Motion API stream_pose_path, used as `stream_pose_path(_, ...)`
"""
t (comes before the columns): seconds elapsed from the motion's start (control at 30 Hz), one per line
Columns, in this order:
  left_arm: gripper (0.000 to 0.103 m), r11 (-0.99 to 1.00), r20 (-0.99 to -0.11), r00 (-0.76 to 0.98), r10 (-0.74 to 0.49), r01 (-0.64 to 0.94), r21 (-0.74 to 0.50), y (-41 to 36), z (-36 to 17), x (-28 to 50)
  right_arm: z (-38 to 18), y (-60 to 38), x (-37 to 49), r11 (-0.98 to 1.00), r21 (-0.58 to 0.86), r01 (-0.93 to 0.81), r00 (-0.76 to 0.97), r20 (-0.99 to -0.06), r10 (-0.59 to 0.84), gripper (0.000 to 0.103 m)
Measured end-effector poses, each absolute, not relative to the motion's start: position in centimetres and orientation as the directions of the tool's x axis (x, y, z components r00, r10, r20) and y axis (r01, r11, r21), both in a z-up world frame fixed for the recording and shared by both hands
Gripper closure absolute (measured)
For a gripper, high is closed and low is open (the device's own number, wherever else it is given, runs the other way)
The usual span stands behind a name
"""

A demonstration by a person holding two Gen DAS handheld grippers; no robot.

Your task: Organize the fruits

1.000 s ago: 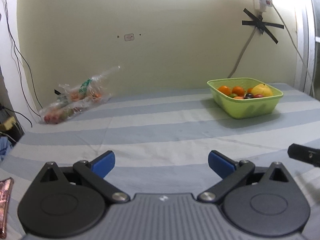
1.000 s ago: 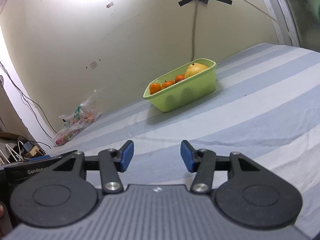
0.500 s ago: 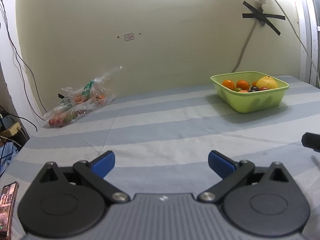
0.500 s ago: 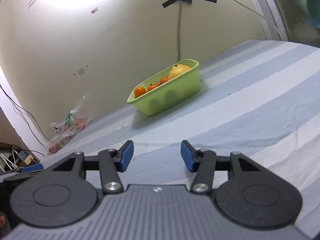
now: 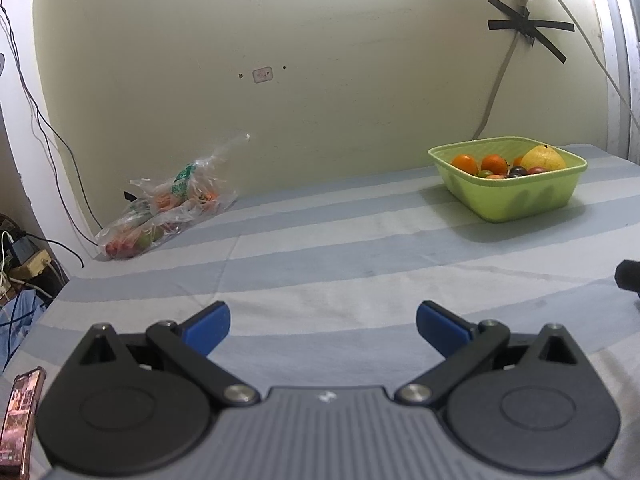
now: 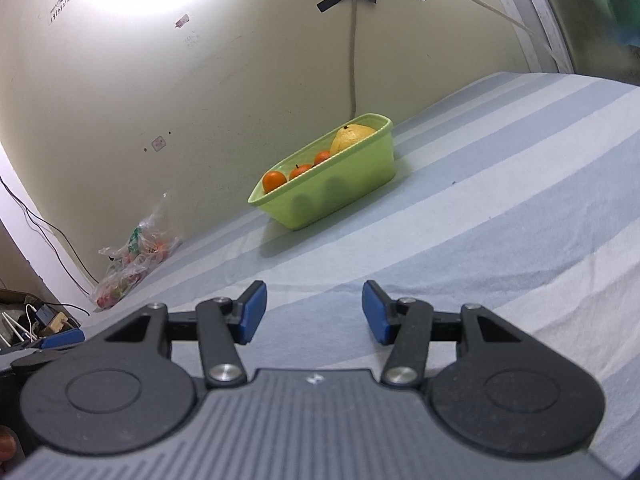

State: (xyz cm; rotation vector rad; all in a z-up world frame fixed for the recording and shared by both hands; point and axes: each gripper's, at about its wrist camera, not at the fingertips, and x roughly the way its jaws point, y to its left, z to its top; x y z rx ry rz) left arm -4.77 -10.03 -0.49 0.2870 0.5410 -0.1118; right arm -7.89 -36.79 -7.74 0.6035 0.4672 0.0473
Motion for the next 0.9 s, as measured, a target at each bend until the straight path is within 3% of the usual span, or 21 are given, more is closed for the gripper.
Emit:
stream_pose_path(0.63,0.0,0.939,-0.472,0.881,0.031,0.136,0.316,-9.75,-0.57,-4.73,-7.82,-37.0,-7.99,0.816,0.571,0.094,0.895,-0.407,0.182,0.045)
stream_pose_path(0.9,0.0,0.942,-0.491,0.871,0.011,0.156,0.298,-9.53,-0.67,-4.51,-7.79,-36.98,-7.97,0.814,0.573,0.094,0.895,-0.407,0.183,0.045)
